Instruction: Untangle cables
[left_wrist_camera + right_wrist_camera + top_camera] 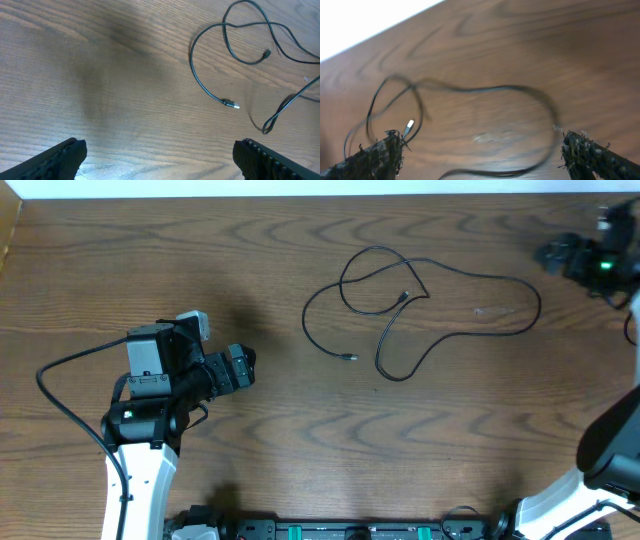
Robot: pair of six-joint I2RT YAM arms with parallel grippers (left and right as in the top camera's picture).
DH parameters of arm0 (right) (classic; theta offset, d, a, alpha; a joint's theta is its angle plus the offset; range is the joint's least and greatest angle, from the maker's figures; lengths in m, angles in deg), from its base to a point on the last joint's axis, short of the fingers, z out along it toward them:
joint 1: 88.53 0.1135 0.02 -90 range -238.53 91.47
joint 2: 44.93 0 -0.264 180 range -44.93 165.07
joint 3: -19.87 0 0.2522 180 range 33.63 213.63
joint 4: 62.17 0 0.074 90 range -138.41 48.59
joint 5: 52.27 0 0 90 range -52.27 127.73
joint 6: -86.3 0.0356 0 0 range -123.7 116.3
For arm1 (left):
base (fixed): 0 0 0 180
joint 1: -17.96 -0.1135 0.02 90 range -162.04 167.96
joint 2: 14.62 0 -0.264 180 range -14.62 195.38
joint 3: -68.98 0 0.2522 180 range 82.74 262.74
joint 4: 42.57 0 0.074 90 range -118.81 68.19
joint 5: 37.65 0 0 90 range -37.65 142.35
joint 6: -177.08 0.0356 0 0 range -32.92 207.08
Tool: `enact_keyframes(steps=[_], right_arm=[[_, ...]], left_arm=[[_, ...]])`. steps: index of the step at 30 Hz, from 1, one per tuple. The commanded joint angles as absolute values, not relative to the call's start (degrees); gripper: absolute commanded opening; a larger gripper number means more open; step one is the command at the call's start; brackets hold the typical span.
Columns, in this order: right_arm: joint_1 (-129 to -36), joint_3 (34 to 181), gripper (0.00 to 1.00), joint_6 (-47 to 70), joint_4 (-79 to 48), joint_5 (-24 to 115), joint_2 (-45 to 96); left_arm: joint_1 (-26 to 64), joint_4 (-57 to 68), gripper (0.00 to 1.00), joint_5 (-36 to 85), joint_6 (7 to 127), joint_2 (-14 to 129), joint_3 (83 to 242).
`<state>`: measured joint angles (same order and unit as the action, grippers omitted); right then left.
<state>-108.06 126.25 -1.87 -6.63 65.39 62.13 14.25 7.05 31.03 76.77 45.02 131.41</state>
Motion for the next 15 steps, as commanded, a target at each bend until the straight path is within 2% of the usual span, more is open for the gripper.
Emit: enact_keyframes(steps=[1, 8, 15], right_arm=[[-102.8, 126.6, 0.99, -9.4, -5.4, 66.6, 62.5], [-91.0, 126.6, 0.99, -26.5, -5.2, 64.3, 63.0], [-82.1, 126.6, 0.99, -31.5, -10.7, 52.0, 66.9]], left_arm=[[14.0, 7.2, 0.98, 30.6, 77.3, 45.2, 131.9], [14.0, 7.2, 0.98, 30.6, 77.3, 45.2, 131.9], [14.0, 7.2, 0.98, 30.6, 77.3, 45.2, 131.9]])
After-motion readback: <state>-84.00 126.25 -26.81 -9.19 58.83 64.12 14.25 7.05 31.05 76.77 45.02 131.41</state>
